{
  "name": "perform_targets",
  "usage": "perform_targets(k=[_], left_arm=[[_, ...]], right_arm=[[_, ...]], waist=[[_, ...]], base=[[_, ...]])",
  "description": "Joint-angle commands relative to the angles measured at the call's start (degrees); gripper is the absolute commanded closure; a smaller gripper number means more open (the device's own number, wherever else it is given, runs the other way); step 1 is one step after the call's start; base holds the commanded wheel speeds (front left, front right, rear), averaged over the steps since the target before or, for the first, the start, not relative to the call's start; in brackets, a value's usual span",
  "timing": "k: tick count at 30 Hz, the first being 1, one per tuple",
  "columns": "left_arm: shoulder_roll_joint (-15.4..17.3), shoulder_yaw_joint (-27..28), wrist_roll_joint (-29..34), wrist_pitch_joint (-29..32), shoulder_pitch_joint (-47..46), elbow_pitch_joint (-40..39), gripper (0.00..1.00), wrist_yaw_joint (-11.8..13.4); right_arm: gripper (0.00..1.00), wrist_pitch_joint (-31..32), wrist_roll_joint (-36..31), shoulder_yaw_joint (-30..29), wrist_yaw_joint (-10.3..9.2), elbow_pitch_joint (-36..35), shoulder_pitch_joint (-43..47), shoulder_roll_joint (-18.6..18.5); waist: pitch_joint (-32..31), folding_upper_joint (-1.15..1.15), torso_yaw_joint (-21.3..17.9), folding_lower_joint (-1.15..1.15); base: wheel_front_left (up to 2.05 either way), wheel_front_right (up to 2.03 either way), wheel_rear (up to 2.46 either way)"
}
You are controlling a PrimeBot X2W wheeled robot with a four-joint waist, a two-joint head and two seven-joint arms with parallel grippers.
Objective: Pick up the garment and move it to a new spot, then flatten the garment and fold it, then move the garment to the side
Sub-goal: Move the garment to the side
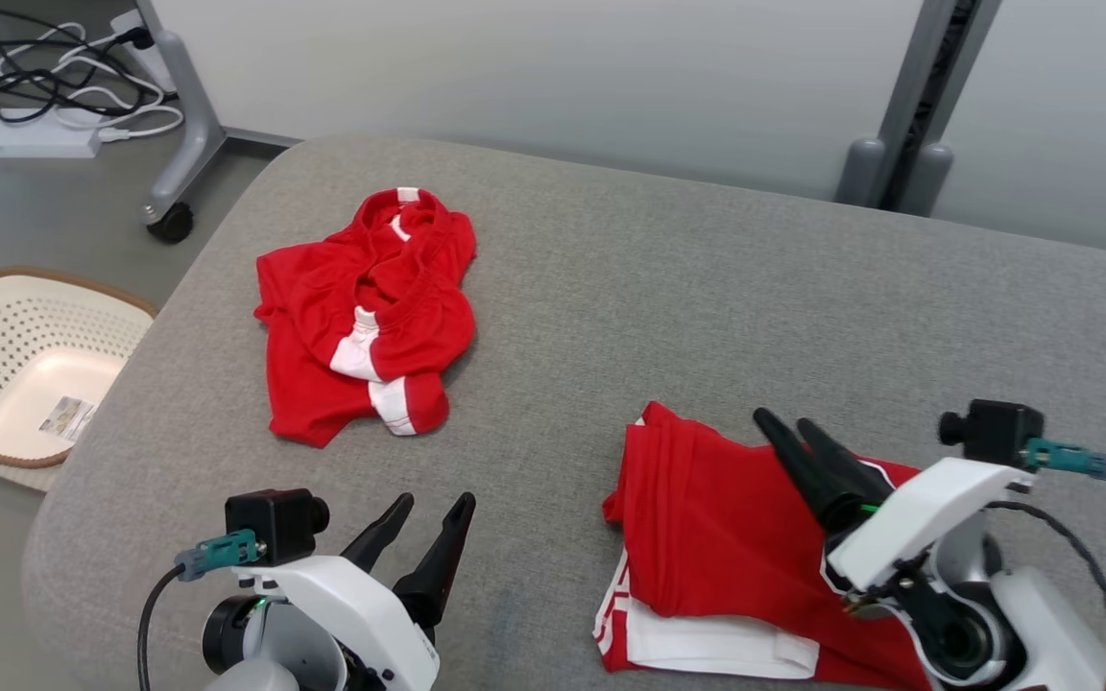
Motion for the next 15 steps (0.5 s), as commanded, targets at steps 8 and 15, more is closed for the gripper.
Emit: perform_targets(k=[8,15], left_arm=[[0.69,0.44,0.28,-0.91,0.83,-0.04,0.0,0.27],[0.68,0.17,1.98,-2.27,-0.19,-0.21,0.0,0.22]], right_arm=[[0.0,0.35,-3.46,-5.86,0.03,-2.47,3.93,-4.1],[0.0,0.9,-7.5,-9.65,0.03,-0.68,6.83,-4.24]], waist=[[-1.36,0.0,-2.95,0.0],[-1.15,0.0,-3.95,0.0]], base=[[0.0,0.0,0.0],[0.0,0.0,0.0]])
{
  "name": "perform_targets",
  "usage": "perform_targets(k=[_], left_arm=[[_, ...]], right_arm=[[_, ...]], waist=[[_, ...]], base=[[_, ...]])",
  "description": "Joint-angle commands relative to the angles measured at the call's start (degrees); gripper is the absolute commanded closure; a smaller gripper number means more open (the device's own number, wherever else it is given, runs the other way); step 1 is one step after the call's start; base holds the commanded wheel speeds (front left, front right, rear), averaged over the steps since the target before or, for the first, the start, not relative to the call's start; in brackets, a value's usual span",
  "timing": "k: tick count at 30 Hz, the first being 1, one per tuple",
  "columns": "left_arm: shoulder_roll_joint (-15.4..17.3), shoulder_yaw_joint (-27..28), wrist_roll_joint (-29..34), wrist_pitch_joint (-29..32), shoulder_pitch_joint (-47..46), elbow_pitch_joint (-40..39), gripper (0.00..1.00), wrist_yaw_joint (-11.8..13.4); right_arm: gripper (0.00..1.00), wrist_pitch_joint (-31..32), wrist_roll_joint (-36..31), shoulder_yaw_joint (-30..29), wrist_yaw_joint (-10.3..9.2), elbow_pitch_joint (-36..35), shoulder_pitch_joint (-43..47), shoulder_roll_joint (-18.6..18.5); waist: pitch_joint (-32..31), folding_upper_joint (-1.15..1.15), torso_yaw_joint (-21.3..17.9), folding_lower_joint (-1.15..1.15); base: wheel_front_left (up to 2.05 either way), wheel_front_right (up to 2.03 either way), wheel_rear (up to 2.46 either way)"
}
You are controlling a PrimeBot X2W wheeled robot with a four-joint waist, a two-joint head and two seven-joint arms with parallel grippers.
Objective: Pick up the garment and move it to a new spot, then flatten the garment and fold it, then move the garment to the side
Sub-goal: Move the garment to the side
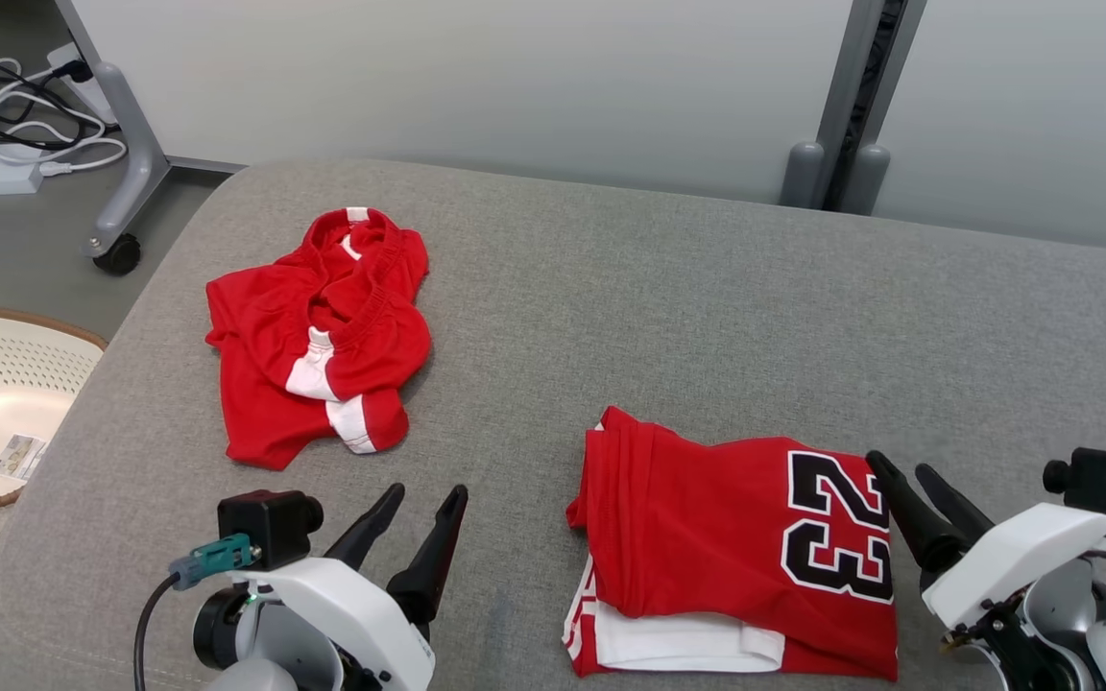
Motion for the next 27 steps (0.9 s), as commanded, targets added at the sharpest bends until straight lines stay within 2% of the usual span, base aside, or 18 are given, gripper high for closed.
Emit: perform_targets(k=[1,9,18,25,27], left_arm=[[0.3,0.05,0.77,-0.47,-0.53,0.17,0.0,0.2],[0.1,-0.62,4.55,-4.18,-1.51,1.84,0.0,0.35],[-0.05,-0.07,11.25,-10.39,-2.0,4.74,0.0,0.93],[-2.65,3.31,15.03,-11.68,0.1,7.18,0.0,0.05],[-4.16,5.47,17.01,-11.7,1.27,7.35,0.0,-1.05]], right_arm=[[0.0,-0.16,-0.36,-0.55,0.01,0.58,0.52,0.29],[0.0,-0.32,-0.72,-1.92,0.01,2.73,1.12,2.07],[0.0,0.85,0.19,-2.72,0.01,5.43,1.51,1.88],[0.0,0.74,-1.12,-5.55,0.01,7.93,2.02,1.58],[0.0,1.62,-1.69,-6.82,0.01,9.25,2.66,1.66]], waist=[[0.1,0.0,-0.08,0.0],[0.21,0.0,0.32,0.0],[0.34,0.0,2.98,0.0],[0.63,0.0,5.31,0.0],[0.67,0.0,6.2,0.0]], base=[[0.0,0.0,0.0],[0.0,0.0,0.0],[0.0,0.0,0.0],[0.0,0.0,0.0],[0.0,0.0,0.0]])
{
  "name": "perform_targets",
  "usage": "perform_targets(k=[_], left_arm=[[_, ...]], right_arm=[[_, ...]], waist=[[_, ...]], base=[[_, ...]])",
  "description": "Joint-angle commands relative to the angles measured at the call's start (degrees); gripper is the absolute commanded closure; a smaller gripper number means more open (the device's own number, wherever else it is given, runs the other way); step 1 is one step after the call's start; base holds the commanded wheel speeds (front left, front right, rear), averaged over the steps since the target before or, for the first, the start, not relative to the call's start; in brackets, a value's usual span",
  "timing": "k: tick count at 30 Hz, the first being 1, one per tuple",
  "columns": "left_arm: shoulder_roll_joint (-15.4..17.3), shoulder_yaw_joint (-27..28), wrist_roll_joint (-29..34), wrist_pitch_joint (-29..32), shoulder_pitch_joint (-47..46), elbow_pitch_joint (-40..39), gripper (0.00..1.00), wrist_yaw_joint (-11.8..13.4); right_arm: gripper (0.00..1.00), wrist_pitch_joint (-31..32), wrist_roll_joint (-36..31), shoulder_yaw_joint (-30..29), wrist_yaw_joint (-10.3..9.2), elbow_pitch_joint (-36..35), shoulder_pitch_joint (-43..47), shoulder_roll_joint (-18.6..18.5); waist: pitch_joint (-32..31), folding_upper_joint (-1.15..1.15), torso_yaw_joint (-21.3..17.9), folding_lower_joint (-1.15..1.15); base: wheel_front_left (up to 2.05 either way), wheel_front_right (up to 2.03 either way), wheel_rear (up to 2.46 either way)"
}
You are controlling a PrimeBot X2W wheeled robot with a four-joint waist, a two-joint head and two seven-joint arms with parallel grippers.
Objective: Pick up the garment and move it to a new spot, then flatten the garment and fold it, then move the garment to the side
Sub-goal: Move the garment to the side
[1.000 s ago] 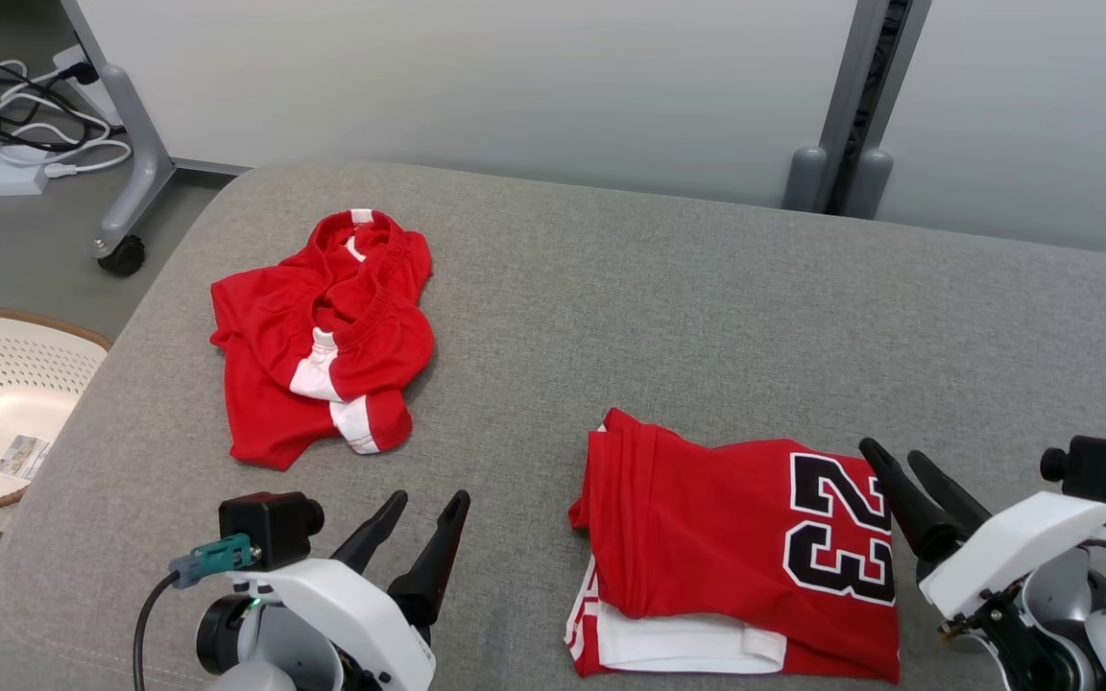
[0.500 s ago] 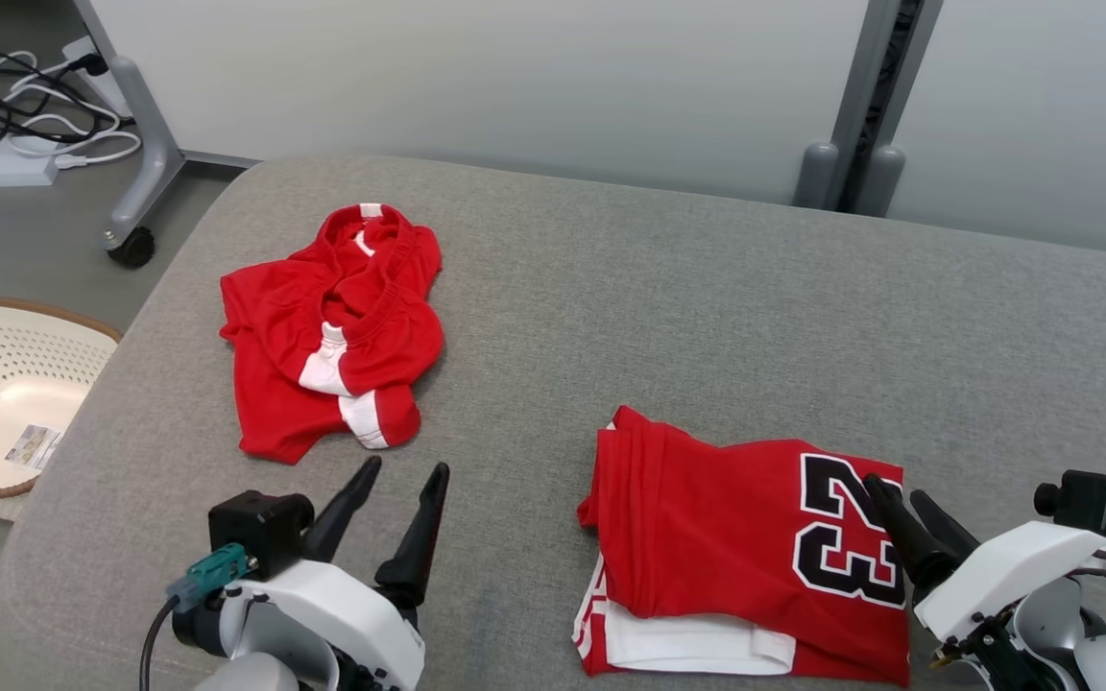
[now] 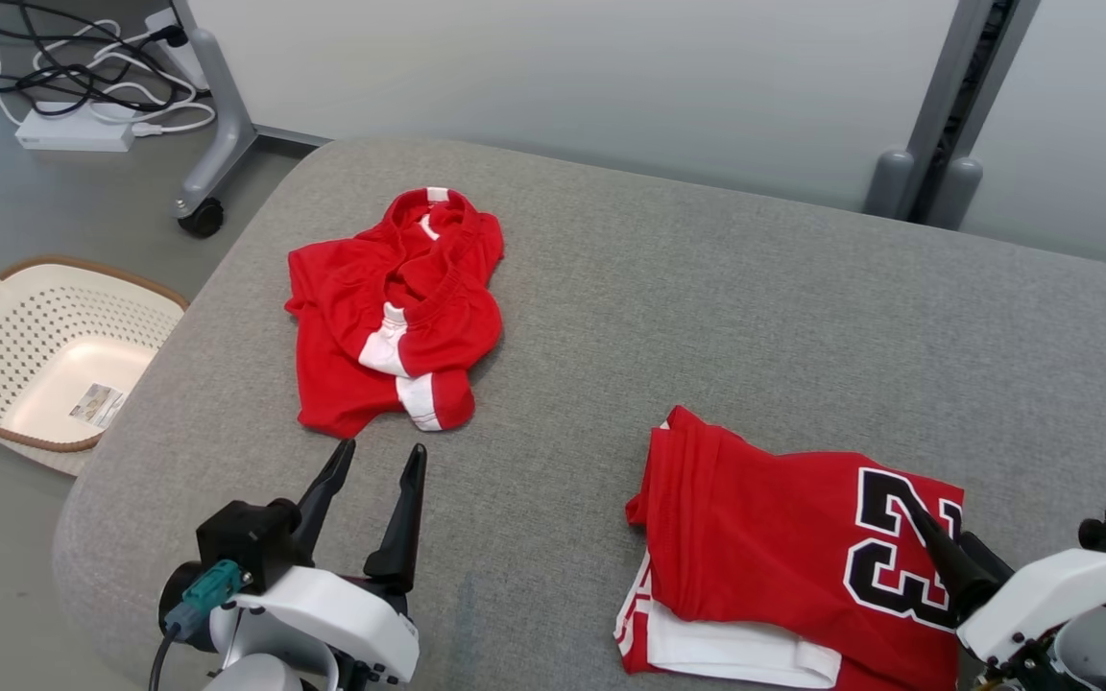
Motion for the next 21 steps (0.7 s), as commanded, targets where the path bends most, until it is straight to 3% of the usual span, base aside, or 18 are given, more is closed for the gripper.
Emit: perform_targets(k=[1,15,16,17,18,21], left_arm=[[-0.84,1.3,1.65,-0.25,1.11,0.28,0.0,-1.04],[-5.3,6.38,8.04,-0.27,3.74,2.2,0.0,-4.89],[-5.47,6.69,8.38,-0.27,3.82,2.43,0.0,-5.16],[-5.56,6.96,8.6,-0.27,3.84,2.61,0.0,-5.33],[-5.7,7.3,8.85,-0.27,3.82,2.83,0.0,-5.57],[-6.22,8.14,9.37,-0.27,4.08,3.31,0.0,-6.11]], right_arm=[[0.0,0.39,-1.42,-1.18,0.01,1.3,1.02,-0.29],[0.0,2.74,-4.55,-2.41,0.01,4.38,0.39,2.29],[0.52,2.8,-4.58,-2.23,0.01,4.41,0.4,2.31],[0.71,2.78,-4.57,-2.11,0.01,4.39,0.38,2.3],[1.0,2.72,-4.55,-1.96,0.01,4.31,0.31,2.27],[1.0,2.45,-4.54,-1.65,0.01,3.84,0.07,2.12]], waist=[[0.11,0.0,0.88,0.0],[1.31,0.0,2.55,0.0],[1.33,0.0,2.56,0.0],[1.31,0.0,2.55,0.0],[1.26,0.0,2.5,0.0],[1.07,0.0,2.19,0.0]], base=[[0.0,0.0,0.0],[0.0,0.0,0.0],[0.0,0.0,0.0],[0.0,0.0,0.0],[0.0,0.0,0.0],[0.0,0.0,0.0]])
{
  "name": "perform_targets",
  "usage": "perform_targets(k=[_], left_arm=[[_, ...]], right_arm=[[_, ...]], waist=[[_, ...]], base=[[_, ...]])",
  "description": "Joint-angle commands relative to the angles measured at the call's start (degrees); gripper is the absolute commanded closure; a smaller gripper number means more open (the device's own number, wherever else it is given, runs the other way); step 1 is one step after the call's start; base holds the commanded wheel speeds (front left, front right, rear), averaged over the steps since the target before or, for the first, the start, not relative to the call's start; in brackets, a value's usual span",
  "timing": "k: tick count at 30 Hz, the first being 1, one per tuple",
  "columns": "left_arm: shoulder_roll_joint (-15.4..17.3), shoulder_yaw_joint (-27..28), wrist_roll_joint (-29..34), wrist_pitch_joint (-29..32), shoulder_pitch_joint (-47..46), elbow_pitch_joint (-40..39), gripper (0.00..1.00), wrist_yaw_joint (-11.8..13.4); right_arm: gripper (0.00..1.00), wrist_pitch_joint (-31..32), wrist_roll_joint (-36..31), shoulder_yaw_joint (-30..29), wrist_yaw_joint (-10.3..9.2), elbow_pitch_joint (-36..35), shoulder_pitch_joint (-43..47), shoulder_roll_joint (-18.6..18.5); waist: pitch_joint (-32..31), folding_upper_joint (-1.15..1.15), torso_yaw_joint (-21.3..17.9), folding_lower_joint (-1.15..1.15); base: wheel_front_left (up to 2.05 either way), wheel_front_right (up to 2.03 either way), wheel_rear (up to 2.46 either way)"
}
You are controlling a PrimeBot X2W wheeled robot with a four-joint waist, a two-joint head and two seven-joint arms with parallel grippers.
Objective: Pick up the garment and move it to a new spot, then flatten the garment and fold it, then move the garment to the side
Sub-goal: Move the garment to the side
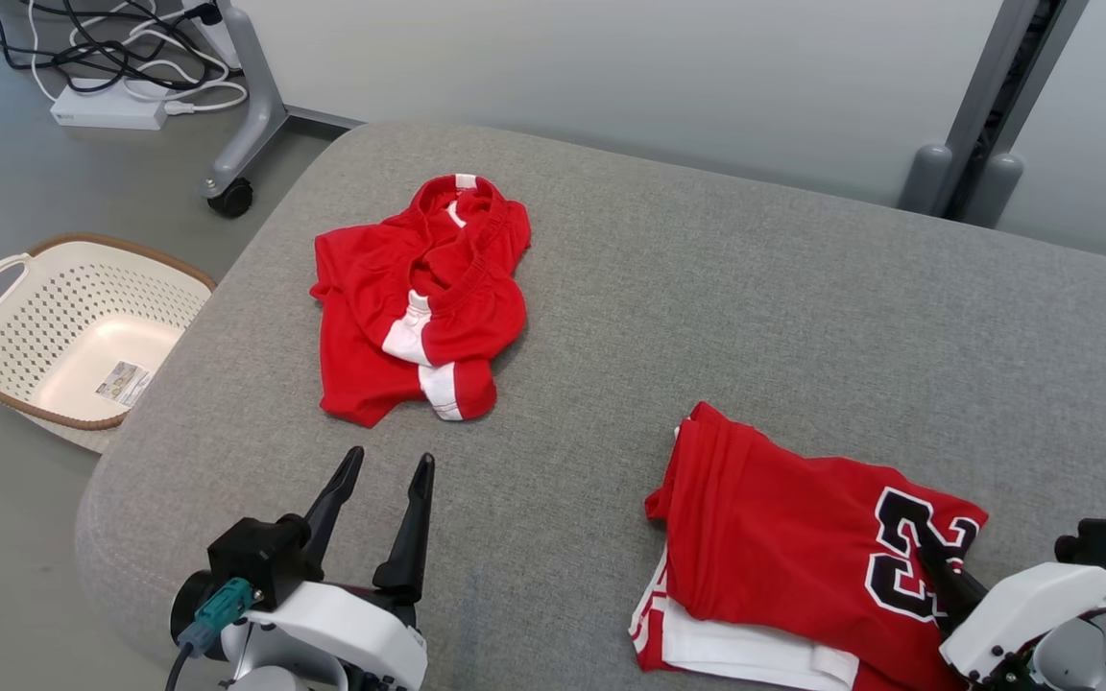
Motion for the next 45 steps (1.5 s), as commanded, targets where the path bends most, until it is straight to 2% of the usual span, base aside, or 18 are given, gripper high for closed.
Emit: perform_targets(k=[1,11,16,27,28,37,45], left_arm=[[-0.14,0.54,0.64,-0.24,0.36,0.24,0.0,-0.43],[-0.9,1.98,1.9,-0.25,1.06,0.91,0.0,-1.45],[-1.49,2.9,2.7,-0.25,0.78,0.41,0.0,-1.85],[-2.94,3.52,4.62,-0.25,-0.1,0.9,0.0,-3.17],[-2.94,3.52,4.62,-0.25,-0.1,0.9,0.0,-3.17],[-3.45,3.36,5.93,-0.25,-1.36,1.4,0.0,-4.38],[-3.55,2.67,6.51,-0.24,-2.36,1.98,0.0,-4.74]], right_arm=[[1.0,-0.07,-0.3,0.18,0.01,-0.18,0.11,-0.16],[1.0,-2.38,-0.56,0.22,0.01,-4.48,-1.64,-2.06],[1.0,-1.92,-1.14,0.31,0.01,-6.77,-2.86,-3.95],[1.0,-2.07,-0.63,1.56,0.01,-6.68,-5.29,-6.61],[1.0,-2.07,-0.63,1.56,0.01,-6.68,-5.29,-6.61],[1.0,-3.41,0.78,3.44,0.01,-5.13,-6.59,-6.95],[1.0,-5.09,2.28,5.73,0.01,-4.1,-8.61,-7.84]], waist=[[-0.11,0.0,-0.26,0.0],[-0.04,0.0,-3.61,0.0],[0.12,0.0,-8.3,0.0],[-0.11,0.0,-20.72,0.0],[-0.11,0.0,-20.72,0.0],[0.14,0.0,-29.14,0.0],[0.99,0.0,-33.81,0.0]], base=[[0.0,0.0,0.0],[0.0,0.0,0.0],[0.0,0.0,0.0],[0.0,0.0,0.0],[0.0,0.0,0.0],[0.0,0.0,0.0],[0.0,0.0,0.0]])
